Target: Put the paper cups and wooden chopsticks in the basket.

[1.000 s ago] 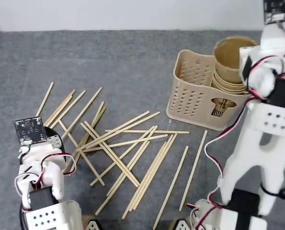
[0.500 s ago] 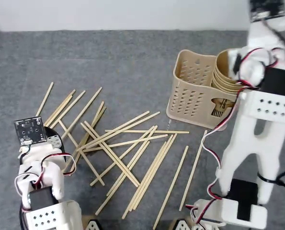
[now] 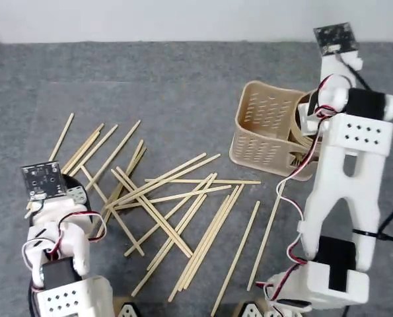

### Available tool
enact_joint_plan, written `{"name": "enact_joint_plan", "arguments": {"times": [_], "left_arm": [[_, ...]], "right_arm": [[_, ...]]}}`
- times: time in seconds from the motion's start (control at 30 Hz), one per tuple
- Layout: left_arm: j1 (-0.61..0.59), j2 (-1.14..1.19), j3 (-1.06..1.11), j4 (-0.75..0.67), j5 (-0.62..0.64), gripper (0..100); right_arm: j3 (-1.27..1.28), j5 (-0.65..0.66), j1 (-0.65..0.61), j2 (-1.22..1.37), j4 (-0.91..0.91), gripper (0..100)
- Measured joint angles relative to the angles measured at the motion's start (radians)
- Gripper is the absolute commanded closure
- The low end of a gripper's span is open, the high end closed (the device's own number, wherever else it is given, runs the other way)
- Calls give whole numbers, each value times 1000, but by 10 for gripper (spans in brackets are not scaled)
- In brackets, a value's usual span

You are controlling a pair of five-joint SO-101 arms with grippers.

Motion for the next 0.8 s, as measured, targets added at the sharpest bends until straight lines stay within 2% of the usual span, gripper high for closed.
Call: {"name": "enact_joint_plan", "arguments": {"times": [0.27, 0.37, 0.5, 0.6, 0.8], "left_arm": [[9, 0, 5, -14, 0, 981], [9, 0, 5, -14, 0, 981], [9, 0, 5, -14, 0, 981], [9, 0, 5, -14, 0, 981], [9, 0, 5, -15, 0, 981]], "right_arm": [[-199, 0, -2, -86, 0, 990], [-288, 0, -40, -130, 9, 990], [-361, 0, -129, -203, 129, 990], [-368, -5, -210, -249, 264, 990], [-229, -68, -236, -333, 290, 990]]}}
